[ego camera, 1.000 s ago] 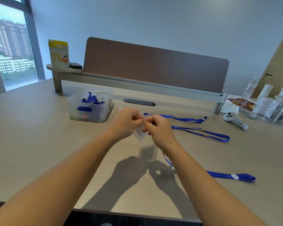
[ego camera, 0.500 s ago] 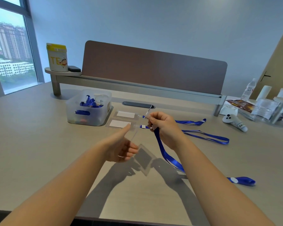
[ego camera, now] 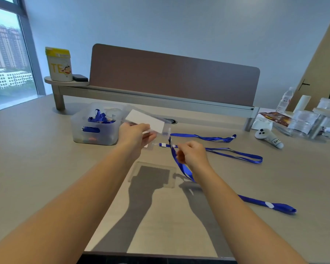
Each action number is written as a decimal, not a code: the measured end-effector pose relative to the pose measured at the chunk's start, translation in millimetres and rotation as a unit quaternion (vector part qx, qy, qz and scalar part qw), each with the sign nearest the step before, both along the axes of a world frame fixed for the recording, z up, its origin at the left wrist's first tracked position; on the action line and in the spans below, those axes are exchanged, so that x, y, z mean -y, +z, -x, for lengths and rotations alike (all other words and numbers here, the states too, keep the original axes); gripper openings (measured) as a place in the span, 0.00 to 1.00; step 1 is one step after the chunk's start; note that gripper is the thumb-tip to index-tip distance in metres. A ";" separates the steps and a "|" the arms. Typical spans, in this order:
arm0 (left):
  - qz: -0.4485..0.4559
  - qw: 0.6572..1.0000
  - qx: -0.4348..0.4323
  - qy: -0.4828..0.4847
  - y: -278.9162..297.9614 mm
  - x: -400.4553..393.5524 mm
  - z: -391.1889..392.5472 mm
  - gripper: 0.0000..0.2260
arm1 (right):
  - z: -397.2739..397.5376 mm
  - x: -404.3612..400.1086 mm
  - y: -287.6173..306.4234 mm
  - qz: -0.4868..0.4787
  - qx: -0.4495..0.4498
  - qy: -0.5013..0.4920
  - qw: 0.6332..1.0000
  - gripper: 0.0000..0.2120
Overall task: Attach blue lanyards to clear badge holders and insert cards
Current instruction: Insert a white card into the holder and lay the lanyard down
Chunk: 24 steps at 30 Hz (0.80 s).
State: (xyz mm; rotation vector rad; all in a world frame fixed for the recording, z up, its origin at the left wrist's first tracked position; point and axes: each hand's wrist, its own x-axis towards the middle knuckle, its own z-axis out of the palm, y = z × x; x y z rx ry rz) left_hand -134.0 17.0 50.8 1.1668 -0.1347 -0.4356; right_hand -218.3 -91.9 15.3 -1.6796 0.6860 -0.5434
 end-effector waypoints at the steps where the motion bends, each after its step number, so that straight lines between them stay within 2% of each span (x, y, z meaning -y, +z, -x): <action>1: 0.012 1.000 0.007 -0.003 3.8 1.1 0.8 0.04 | 0.4 -5.6 -1.9 -0.051 0.002 0.021 0.998 0.15; 5: 0.037 0.999 0.024 -0.014 10.5 4.3 8.1 0.10 | -2.1 -20.8 -13.9 -0.248 0.009 0.104 0.963 0.26; 7: 0.039 0.999 0.014 -0.018 9.8 2.9 10.2 0.10 | -6.4 -20.5 -19.1 -0.335 0.064 0.124 0.932 0.27; 10: 0.049 0.999 -0.011 -0.014 2.0 -4.5 8.5 0.01 | -9.2 -14.1 -19.1 -0.392 0.183 0.077 0.898 0.26; 12: 0.037 0.999 -0.033 0.010 -8.1 -10.6 3.5 0.01 | -8.5 -4.5 -17.3 -0.402 0.228 0.000 0.887 0.24; 14: 0.024 0.998 -0.050 0.035 -19.2 -16.9 -5.0 0.06 | -6.3 9.1 -14.6 -0.415 0.253 -0.044 0.873 0.23; 18: -0.011 0.995 -0.064 0.075 -42.6 -25.6 -20.9 0.15 | 5.1 41.5 -11.9 -0.419 0.273 -0.133 0.856 0.11; 19: -0.023 0.994 -0.068 0.083 -48.9 -26.1 -24.3 0.15 | 9.3 50.1 -12.3 -0.409 0.260 -0.154 0.861 0.07; 21: -0.054 0.990 -0.081 0.102 -60.4 -26.0 -29.4 0.15 | 19.4 67.3 -15.1 -0.367 0.207 -0.184 0.888 0.08; 24: -0.113 0.980 -0.086 0.140 -74.8 -20.9 -35.9 0.15 | 32.4 97.3 -20.3 -0.263 0.064 -0.244 0.931 0.05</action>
